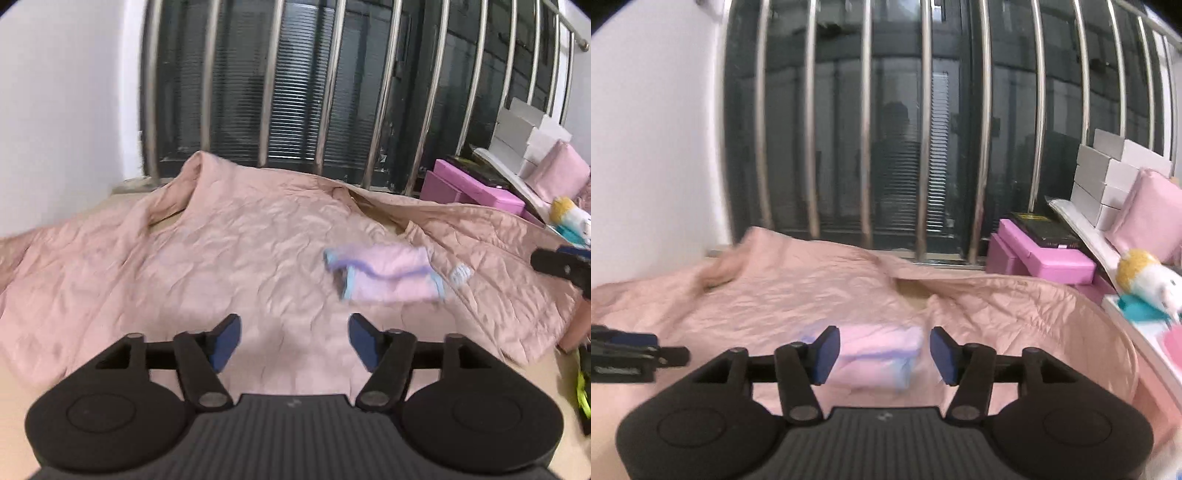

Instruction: Fold clothes

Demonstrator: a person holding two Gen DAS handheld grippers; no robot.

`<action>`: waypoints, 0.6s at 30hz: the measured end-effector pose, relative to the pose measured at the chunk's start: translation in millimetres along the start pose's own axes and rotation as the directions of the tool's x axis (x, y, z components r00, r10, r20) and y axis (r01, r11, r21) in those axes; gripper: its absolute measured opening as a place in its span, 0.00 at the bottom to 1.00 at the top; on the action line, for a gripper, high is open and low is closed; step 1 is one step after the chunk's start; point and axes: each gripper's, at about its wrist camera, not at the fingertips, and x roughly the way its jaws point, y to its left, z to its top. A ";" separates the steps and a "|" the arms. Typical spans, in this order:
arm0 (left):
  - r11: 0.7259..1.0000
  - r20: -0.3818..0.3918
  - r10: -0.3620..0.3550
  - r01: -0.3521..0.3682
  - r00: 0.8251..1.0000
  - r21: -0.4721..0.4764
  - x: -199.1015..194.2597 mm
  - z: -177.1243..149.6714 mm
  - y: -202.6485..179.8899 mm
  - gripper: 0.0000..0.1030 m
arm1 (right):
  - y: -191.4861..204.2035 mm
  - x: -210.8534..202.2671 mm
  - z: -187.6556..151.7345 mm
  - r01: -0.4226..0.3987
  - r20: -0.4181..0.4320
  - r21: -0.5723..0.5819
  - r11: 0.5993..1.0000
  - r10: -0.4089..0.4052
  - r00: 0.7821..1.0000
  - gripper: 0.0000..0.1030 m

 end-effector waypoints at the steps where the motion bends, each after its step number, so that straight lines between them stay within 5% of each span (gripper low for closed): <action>1: 1.000 0.001 0.002 -0.002 1.000 -0.003 -9.7 -13.1 1.3 0.73 | 5.7 -13.2 -9.8 -0.010 0.003 0.000 1.000 0.010 1.000 0.58; 8: 0.999 -0.012 0.036 -0.036 0.999 0.003 -55.3 -98.6 -0.7 0.79 | 44.1 -60.2 -95.5 -0.087 -0.043 0.045 0.995 0.089 0.995 0.59; 18: 0.993 -0.019 0.113 -0.114 0.993 -0.013 -76.7 -152.8 13.7 0.86 | 64.9 -92.7 -167.2 -0.076 -0.070 0.113 0.991 0.084 0.994 0.68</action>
